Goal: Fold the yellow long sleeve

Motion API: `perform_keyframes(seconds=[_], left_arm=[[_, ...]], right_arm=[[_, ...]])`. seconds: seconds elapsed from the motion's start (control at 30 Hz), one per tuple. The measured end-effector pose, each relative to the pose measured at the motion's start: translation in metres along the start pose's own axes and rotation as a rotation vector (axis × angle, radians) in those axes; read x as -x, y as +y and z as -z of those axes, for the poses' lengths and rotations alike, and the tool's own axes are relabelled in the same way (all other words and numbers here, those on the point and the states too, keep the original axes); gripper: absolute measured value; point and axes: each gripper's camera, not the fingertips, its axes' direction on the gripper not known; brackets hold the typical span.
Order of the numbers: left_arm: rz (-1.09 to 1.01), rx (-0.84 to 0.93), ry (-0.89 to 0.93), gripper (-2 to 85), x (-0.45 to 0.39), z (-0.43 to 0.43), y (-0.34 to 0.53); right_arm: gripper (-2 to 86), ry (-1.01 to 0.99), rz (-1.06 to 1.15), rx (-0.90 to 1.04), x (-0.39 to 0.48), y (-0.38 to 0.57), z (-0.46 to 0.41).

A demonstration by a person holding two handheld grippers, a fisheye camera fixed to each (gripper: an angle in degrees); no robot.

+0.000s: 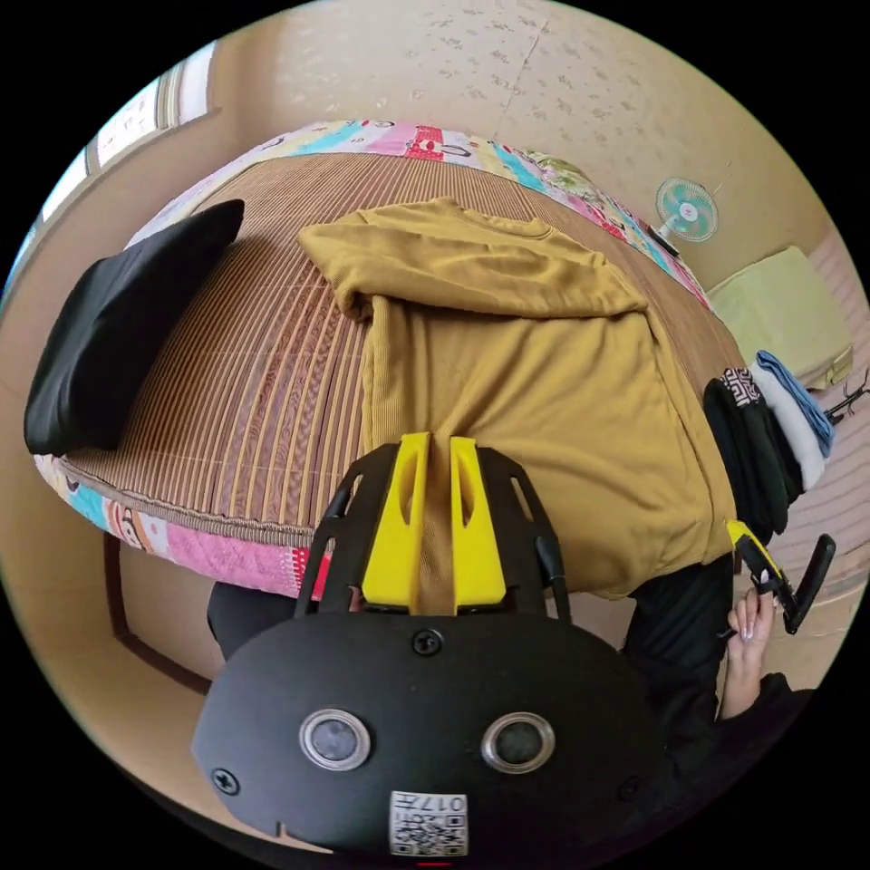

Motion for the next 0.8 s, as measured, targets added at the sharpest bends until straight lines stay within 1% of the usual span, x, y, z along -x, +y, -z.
perform_keyframes(seconds=[0.03,0.13,0.2,0.27,0.3,0.33,0.37,0.4,0.43,0.47,0.5,0.53,0.57,0.63,0.67,0.73,0.8], left_arm=[[0.015,-0.034,-0.018,5.9,-0.004,0.001,0.008],[0.057,-0.123,-0.048,6.7,-0.015,0.005,0.032],[0.082,-0.193,-0.01,7.5,-0.017,0.009,0.05],[0.11,-0.271,0.055,7.6,-0.015,0.016,0.071],[0.117,-0.325,0.09,7.7,-0.013,0.021,0.085],[0.111,-0.375,0.116,7.6,-0.012,0.026,0.099],[0.105,-0.395,0.126,7.5,-0.012,0.028,0.105],[0.088,-0.417,0.144,7.2,-0.012,0.03,0.115],[0.059,-0.403,0.178,6.7,-0.012,0.029,0.12],[0.045,-0.381,0.201,6.7,-0.013,0.027,0.122],[0.021,-0.336,0.245,6.6,-0.013,0.022,0.123],[0.002,-0.306,0.283,6.7,-0.013,0.016,0.125],[-0.004,-0.296,0.297,6.7,-0.013,0.013,0.126],[-0.006,-0.267,0.343,7.3,-0.009,0.007,0.126],[-0.008,-0.268,0.354,7.6,-0.007,0.008,0.126],[-0.035,-0.265,0.385,8.1,-0.002,0.015,0.124],[-0.037,-0.262,0.393,8.2,0.005,0.019,0.126]], right_arm=[[9.8,-0.016,-0.157,0.001,-0.024,0.011,0.005],[12.4,-0.004,-0.401,-0.003,-0.055,0.029,-0.004],[12.0,-0.045,-0.409,-0.033,-0.055,0.023,-0.021],[8.6,-0.102,-0.359,-0.058,-0.047,0.01,-0.042],[4.0,-0.106,-0.334,-0.009,-0.033,-0.002,-0.057],[3.1,-0.116,-0.299,0.03,-0.009,-0.012,-0.058],[2.7,-0.112,-0.244,0.02,0.009,-0.017,-0.051],[2.3,-0.052,-0.098,-0.041,0.053,-0.026,-0.028],[2.1,0.055,0.056,-0.124,0.095,-0.038,0.001],[2.1,0.112,0.119,-0.169,0.113,-0.045,0.017],[2.1,0.193,0.17,-0.253,0.131,-0.061,0.045],[2.2,0.228,0.149,-0.324,0.131,-0.082,0.071],[2.4,0.232,0.121,-0.35,0.126,-0.093,0.083],[3.4,0.288,-0.048,-0.387,0.082,-0.137,0.11],[3.7,0.335,-0.083,-0.369,0.068,-0.146,0.11],[5.6,0.615,-0.23,-0.276,0.016,-0.165,0.094],[6.3,0.671,-0.284,-0.255,-0.005,-0.15,0.086]])
